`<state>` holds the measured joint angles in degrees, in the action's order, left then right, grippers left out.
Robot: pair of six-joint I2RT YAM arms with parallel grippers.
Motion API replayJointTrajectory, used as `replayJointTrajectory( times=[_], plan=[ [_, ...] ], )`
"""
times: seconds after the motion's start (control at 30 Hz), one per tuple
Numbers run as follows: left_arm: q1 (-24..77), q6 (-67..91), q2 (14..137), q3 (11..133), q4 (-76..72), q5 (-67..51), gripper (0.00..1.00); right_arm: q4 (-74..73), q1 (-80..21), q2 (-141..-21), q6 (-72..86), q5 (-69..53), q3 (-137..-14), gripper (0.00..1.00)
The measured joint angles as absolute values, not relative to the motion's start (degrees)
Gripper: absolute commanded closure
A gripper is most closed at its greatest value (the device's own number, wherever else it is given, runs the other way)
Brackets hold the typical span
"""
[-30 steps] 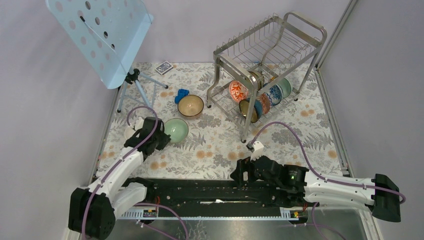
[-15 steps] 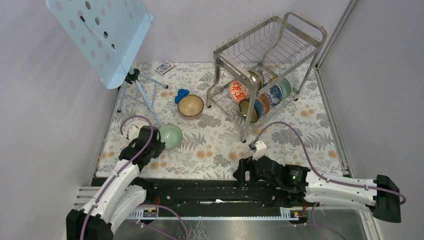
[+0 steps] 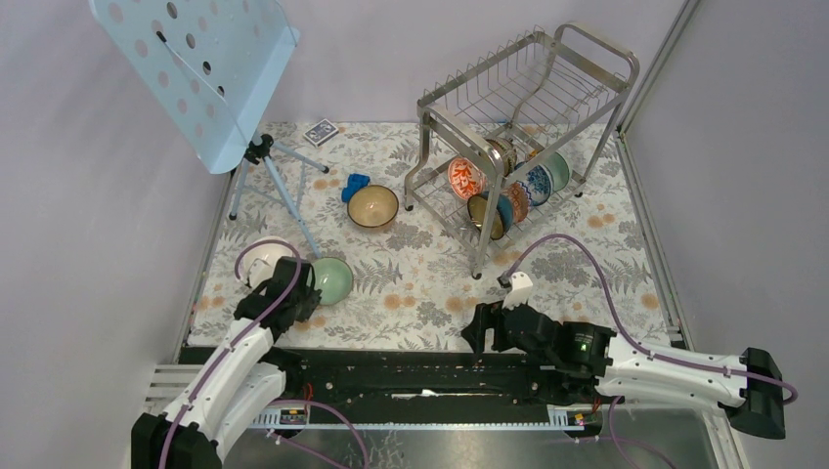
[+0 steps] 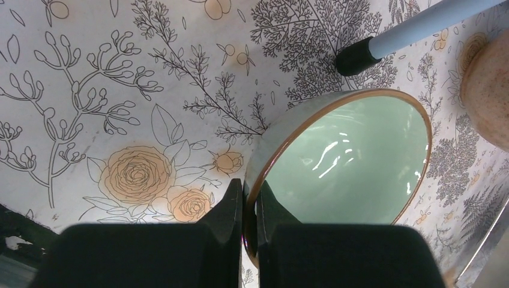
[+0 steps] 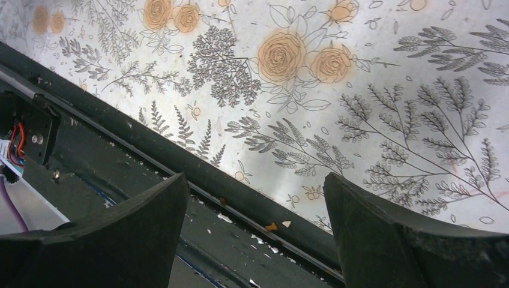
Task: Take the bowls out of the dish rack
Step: Place the bowl at the center of the board.
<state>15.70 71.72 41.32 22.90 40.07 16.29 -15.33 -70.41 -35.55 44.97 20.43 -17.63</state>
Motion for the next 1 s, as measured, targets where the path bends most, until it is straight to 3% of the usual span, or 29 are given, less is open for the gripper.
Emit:
replayJointTrajectory(
  times=[0.47,0.6,0.7,0.87,1.0],
  plan=[
    [15.66,72.71,39.62,21.06,39.03,15.7,0.51,-19.46,-70.41,-31.9,47.44,25.32,-17.85,0.1],
    [15.66,72.23,38.94,21.08,39.11,14.98,0.23,-19.97,-70.41,-32.6,47.44,26.0,-18.24,0.1],
    [15.66,70.0,39.16,21.61,39.27,13.34,0.11,-20.34,-70.41,-33.12,47.44,26.09,-18.83,0.1],
    [15.66,64.12,41.25,26.15,39.03,8.54,0.01,-21.3,-70.41,-33.23,47.13,27.18,-20.84,0.1],
    [15.75,59.61,40.93,28.34,36.1,2.35,0.01,-22.37,-70.41,-33.54,46.11,30.09,-22.9,0.1]
  ],
)
